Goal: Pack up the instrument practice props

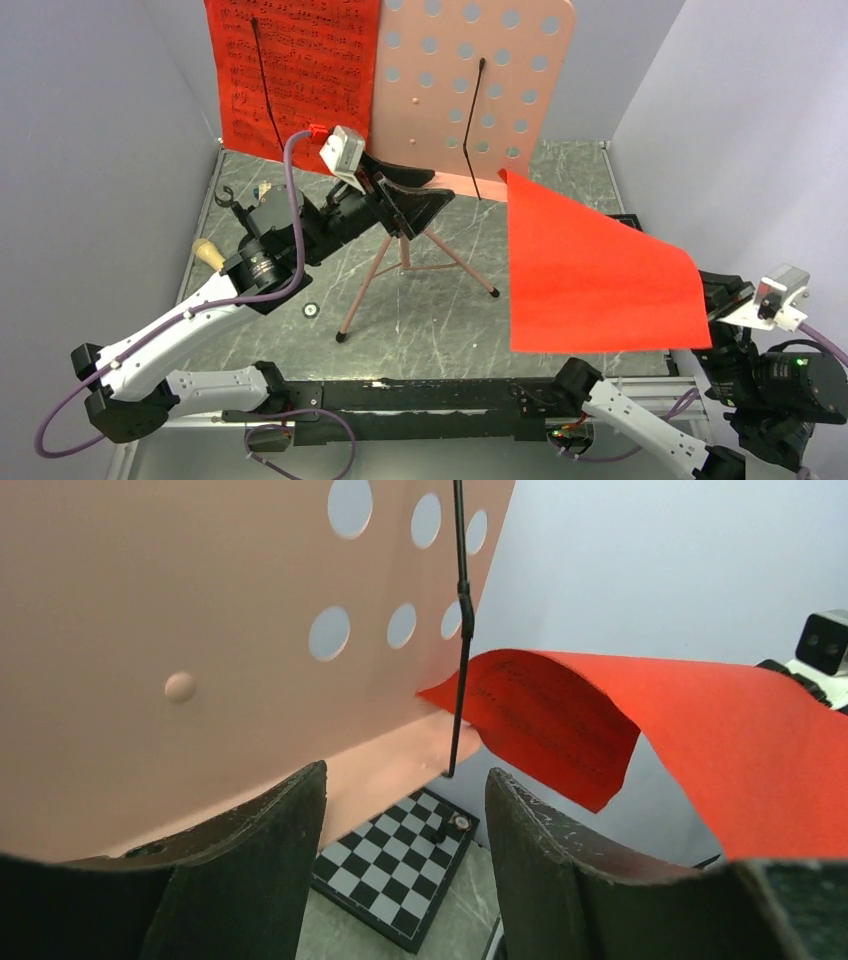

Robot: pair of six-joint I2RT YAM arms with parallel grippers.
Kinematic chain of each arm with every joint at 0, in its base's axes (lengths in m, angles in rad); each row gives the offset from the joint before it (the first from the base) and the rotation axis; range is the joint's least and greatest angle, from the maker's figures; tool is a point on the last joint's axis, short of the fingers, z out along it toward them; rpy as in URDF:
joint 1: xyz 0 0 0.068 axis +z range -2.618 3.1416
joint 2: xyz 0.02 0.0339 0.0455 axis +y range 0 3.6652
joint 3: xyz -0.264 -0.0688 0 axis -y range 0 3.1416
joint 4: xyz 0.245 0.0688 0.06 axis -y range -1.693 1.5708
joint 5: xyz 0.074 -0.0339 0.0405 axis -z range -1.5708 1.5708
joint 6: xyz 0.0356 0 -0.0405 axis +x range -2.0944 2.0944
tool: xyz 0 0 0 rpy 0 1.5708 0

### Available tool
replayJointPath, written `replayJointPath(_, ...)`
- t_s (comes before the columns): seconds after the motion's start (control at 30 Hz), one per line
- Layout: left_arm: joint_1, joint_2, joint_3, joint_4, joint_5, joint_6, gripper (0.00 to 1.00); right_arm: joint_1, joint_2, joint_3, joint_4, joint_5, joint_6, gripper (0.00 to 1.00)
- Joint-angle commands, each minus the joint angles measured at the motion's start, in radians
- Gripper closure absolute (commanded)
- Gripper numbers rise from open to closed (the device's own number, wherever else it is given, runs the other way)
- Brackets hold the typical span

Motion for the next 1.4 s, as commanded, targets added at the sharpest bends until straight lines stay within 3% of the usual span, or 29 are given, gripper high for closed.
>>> replayJointPath(0.0, 0.002, -0.044, -0.046, 0.020, -0.019, -0.020, 0.36, -0.003, -0.043, 0.040, -0.062, -0.070, -0.042, 1.00)
replayJointPath(0.27, 0.002, -0.049, -0.079, 0.030, -0.022, -0.043, 0.36, -0.003, -0.066, 0.064, -0.088, -0.070, -0.037, 1.00)
replayJointPath(0.53, 0.002, -0.076, -0.154, 0.026, -0.032, -0.066, 0.36, -0.004, 0.019, 0.033, -0.175, 0.054, -0.009, 1.00)
replayJointPath(0.8, 0.002, -0.199, -0.359, 0.043, -0.085, -0.110, 0.36, -0.003, 0.134, -0.182, -0.058, 0.179, 0.097, 1.00)
replayJointPath(1.13, 0.002, -0.388, -0.580, 0.033, -0.144, -0.180, 0.35, -0.009, 0.366, -0.278, 0.120, 0.315, 0.116, 1.00)
replayJointPath(1.23, 0.002, -0.442, -0.616, 0.008, -0.164, -0.187, 0.35, -0.061, 0.465, -0.255, 0.130, 0.287, 0.127, 1.00)
replayJointPath(1.37, 0.002, -0.500, -0.651, -0.028, -0.178, -0.205, 0.35, -0.241, 0.549, -0.238, 0.162, 0.130, 0.183, 1.00)
